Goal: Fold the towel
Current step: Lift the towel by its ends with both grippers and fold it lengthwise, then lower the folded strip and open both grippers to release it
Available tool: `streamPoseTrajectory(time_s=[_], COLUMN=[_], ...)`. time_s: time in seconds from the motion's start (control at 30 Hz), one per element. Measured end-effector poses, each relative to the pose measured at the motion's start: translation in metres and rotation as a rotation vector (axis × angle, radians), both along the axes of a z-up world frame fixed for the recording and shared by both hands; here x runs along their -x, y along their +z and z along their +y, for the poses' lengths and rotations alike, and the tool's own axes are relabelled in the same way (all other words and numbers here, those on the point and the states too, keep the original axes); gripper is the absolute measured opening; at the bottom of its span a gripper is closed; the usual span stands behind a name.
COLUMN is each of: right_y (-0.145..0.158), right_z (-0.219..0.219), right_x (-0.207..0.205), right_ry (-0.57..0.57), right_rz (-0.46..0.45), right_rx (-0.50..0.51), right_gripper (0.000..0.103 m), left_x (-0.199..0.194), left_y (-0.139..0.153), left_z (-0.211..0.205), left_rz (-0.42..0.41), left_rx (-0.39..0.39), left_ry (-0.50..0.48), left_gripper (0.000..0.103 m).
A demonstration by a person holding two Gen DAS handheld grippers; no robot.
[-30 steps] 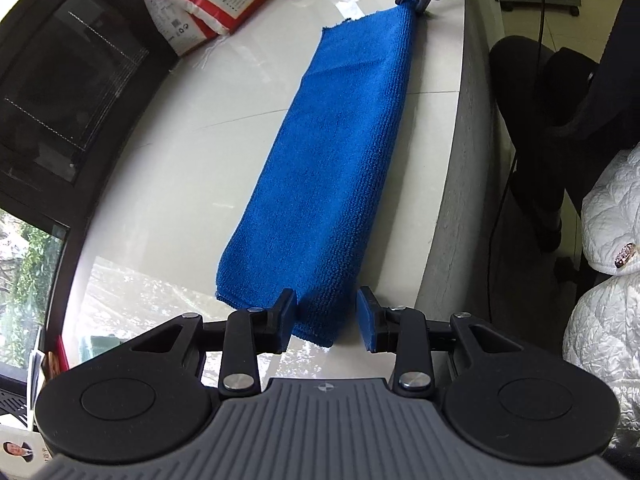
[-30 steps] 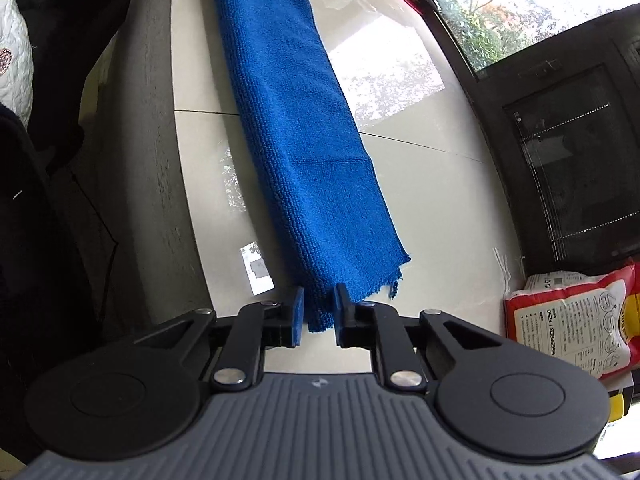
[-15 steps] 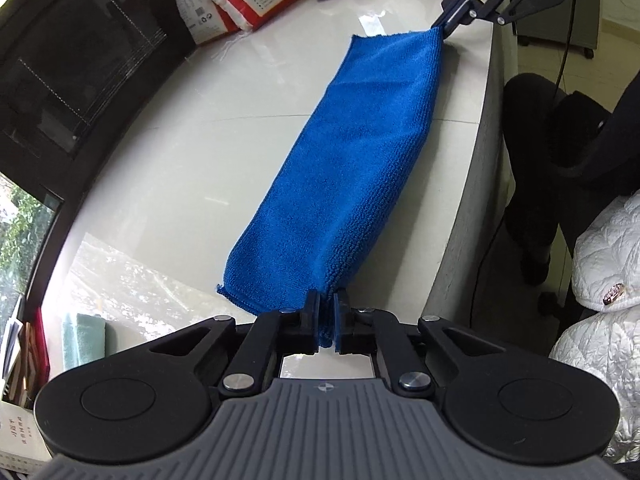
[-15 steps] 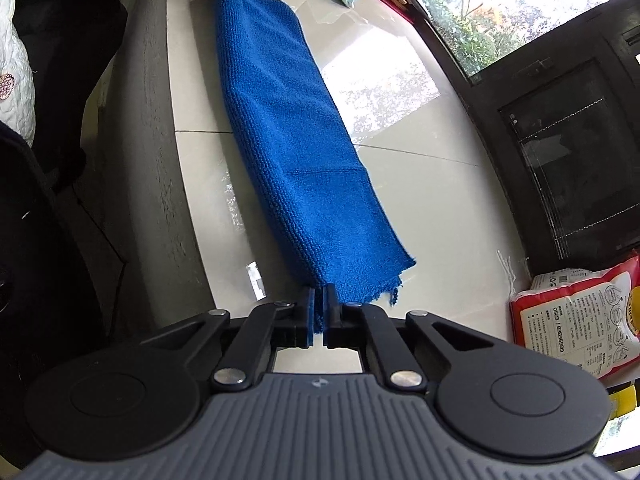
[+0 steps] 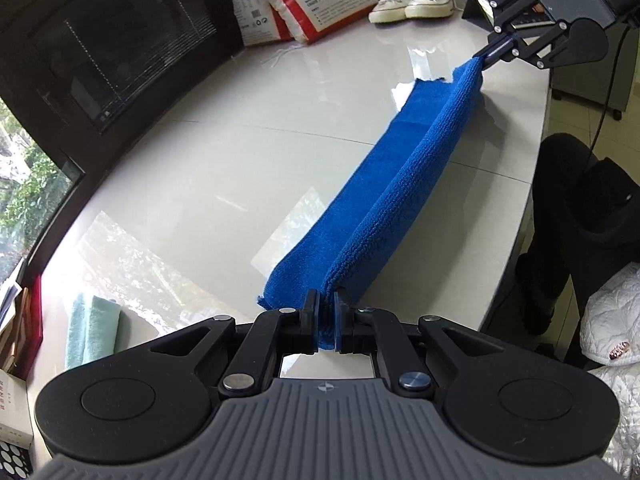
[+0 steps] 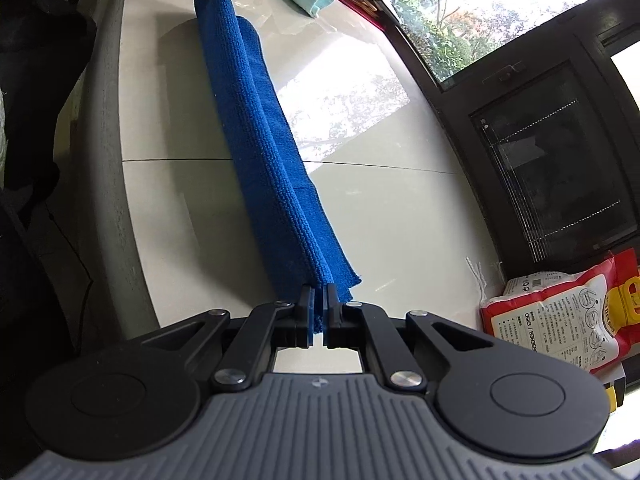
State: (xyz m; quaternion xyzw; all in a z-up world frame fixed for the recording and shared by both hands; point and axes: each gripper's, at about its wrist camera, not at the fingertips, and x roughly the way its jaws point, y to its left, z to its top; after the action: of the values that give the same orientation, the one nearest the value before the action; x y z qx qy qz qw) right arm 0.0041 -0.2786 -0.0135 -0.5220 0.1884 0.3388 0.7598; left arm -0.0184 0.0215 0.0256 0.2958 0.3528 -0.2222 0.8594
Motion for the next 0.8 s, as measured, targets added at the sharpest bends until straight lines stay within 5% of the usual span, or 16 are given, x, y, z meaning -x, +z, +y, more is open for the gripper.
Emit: streamPoseTrajectory(time_s=[0.8], right_y=[-0.012], right_z=[0.022], right_x=[-0.056], right_ry=[-0.054], right_rz=[0.02], right_rx=[0.027], right_gripper=[0.004], left_x=[-0.066], left_y=[-0.021], left_z=[0.012], left_rz=[-0.006], left_rx=[0.027], left_ry=[0.091], left_gripper=[0.011])
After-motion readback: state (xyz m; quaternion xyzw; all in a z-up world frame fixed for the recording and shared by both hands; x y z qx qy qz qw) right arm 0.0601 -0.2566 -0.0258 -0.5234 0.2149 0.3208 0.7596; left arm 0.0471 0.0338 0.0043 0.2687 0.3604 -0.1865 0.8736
